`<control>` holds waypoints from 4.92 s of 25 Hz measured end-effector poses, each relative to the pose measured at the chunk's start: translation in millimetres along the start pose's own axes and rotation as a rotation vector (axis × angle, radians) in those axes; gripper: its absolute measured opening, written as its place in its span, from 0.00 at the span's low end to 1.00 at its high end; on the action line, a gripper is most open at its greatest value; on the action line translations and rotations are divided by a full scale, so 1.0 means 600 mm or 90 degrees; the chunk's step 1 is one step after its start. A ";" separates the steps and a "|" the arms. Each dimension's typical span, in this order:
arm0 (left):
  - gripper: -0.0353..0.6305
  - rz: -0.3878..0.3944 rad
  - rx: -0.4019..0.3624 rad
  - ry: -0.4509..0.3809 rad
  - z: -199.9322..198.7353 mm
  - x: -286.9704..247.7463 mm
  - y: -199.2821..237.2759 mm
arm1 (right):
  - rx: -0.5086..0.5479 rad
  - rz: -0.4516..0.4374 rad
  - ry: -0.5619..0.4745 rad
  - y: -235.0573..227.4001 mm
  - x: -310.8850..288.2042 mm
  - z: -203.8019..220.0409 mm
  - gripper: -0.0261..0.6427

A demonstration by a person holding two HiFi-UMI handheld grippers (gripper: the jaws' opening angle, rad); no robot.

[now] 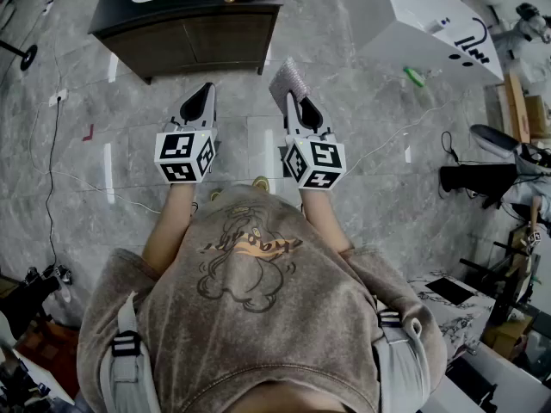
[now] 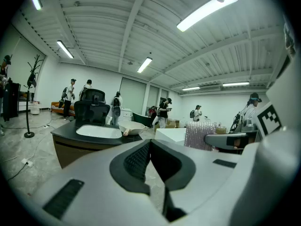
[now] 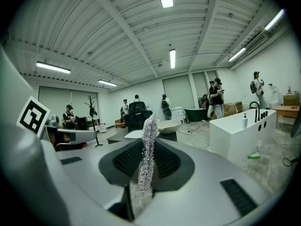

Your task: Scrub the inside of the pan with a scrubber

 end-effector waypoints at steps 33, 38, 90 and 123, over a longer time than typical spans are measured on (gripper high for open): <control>0.08 -0.043 0.002 -0.006 0.013 -0.104 -0.056 | -0.008 -0.050 -0.003 -0.133 -0.015 -0.003 0.17; 0.08 -0.034 0.000 -0.010 0.002 -0.163 -0.033 | -0.005 -0.049 -0.006 -0.154 -0.071 -0.013 0.17; 0.08 0.004 0.006 0.001 -0.186 -0.732 0.268 | 0.017 -0.062 -0.002 -0.328 -0.690 -0.211 0.17; 0.11 -0.044 0.051 0.102 -0.164 -0.856 0.331 | 0.012 -0.186 0.068 -0.353 -0.913 -0.223 0.17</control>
Point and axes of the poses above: the fingertips, and each gripper's own axes: x backward along the fingers, y to its left, z out of its underside, the point moved 1 cm from there along x, backward along the fingers
